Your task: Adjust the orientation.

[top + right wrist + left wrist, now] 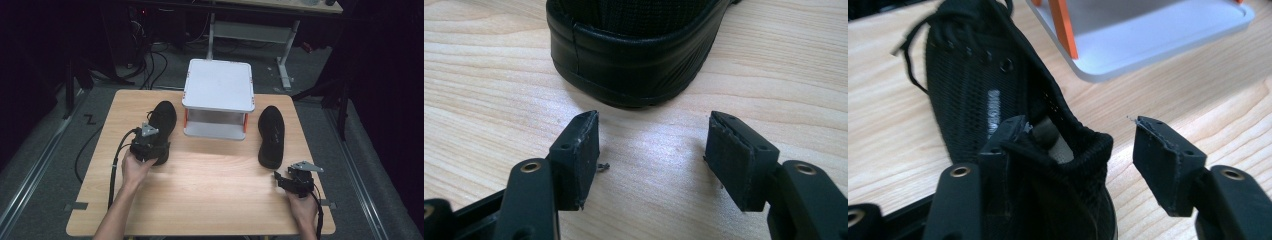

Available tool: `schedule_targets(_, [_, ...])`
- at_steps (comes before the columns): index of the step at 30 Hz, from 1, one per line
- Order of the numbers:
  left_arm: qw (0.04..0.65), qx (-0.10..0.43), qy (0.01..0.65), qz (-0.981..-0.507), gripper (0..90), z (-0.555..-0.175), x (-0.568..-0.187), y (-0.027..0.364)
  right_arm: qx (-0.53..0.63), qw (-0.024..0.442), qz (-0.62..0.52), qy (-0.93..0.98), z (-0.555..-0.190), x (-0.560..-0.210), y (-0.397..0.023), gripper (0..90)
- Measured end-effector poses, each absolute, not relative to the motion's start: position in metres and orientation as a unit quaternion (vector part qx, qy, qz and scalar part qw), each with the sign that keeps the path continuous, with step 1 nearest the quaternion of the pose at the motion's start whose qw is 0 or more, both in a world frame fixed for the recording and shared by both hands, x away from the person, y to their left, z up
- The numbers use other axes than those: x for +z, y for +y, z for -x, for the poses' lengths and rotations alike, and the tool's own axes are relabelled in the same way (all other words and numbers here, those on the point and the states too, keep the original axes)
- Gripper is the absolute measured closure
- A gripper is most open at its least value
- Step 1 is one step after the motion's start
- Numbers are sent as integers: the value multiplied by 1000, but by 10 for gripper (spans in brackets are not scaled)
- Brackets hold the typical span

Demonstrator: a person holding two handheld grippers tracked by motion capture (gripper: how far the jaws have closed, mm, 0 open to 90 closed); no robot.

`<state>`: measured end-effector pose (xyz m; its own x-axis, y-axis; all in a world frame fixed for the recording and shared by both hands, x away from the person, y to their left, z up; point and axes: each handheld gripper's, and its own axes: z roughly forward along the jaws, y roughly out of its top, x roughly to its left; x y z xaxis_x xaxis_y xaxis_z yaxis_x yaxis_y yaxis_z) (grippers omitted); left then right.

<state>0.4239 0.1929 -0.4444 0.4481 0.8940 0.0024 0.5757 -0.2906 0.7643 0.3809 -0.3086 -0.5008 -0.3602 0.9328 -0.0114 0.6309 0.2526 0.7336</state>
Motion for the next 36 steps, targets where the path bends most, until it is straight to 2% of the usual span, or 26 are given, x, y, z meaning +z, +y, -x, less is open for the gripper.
schedule_targets(3, [349, 215, 477, -777, 415, -429, -452, 192, 328, 231, -516, 757, -381, -501, -309, 385])
schedule_targets(8, [343, 207, 480, -780, 530, -433, -456, 197, 327, 231, -516, 757, -381, -501, -309, 385])
schedule_targets(17, [332, 214, 460, -795, 607, -434, -459, 197, 327, 232, -516, 757, -381, -501, -308, 385])
schedule_targets(21, [333, 217, 451, -799, 698, -433, -459, 196, 327, 232, -516, 757, -381, -501, -309, 386])
schedule_targets(22, [342, 207, 442, -803, 698, -433, -459, 196, 327, 231, -516, 757, -381, -501, -309, 386])
schedule_targets(23, [340, 211, 439, -804, 797, -432, -459, 194, 327, 231, -517, 757, -381, -501, -308, 386])
schedule_targets(24, [335, 219, 435, -807, 816, -431, -459, 191, 327, 231, -516, 757, -381, -501, -309, 385])
schedule_targets(36, [347, 226, 438, -798, 851, -429, -456, 189, 327, 230, -517, 757, -381, -501, -309, 386])
